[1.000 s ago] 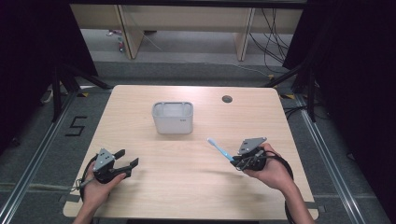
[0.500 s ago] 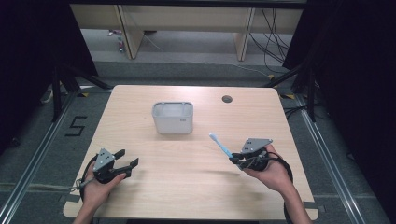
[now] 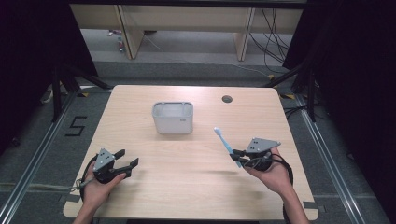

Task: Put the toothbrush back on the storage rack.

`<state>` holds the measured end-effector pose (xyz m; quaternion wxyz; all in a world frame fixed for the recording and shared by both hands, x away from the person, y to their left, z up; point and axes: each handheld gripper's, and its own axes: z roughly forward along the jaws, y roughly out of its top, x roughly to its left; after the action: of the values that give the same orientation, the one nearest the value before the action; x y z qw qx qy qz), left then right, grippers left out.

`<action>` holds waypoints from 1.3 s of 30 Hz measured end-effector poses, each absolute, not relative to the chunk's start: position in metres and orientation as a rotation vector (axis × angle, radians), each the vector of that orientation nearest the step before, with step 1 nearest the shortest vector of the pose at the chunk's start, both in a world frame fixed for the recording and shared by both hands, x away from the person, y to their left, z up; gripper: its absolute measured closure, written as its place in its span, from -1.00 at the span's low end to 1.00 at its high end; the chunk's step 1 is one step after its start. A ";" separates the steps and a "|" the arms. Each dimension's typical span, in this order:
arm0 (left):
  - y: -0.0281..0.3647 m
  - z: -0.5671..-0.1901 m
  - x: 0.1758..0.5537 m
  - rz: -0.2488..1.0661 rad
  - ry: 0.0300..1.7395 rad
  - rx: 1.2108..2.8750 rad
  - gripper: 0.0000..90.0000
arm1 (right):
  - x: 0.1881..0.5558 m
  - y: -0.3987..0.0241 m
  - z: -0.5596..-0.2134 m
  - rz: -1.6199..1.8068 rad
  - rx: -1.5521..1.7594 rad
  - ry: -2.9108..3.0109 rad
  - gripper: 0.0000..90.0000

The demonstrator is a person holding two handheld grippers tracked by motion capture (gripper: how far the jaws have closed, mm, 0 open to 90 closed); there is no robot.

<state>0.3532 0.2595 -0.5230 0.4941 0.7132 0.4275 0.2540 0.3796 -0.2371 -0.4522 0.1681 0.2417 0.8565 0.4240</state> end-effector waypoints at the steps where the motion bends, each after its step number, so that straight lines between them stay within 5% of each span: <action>1: 0.259 -0.523 0.353 0.615 1.038 1.729 -0.35 | 0.379 -0.237 -0.453 1.225 0.695 2.432 0.76; 39: 0.261 -0.523 0.353 0.608 1.044 1.714 -0.35 | 0.382 -0.233 -0.453 1.507 0.746 2.217 0.76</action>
<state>0.3530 0.2606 -0.5230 0.4988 0.7084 0.4315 0.2513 0.3821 -0.2326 -0.4526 0.1784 0.2638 0.7840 0.5328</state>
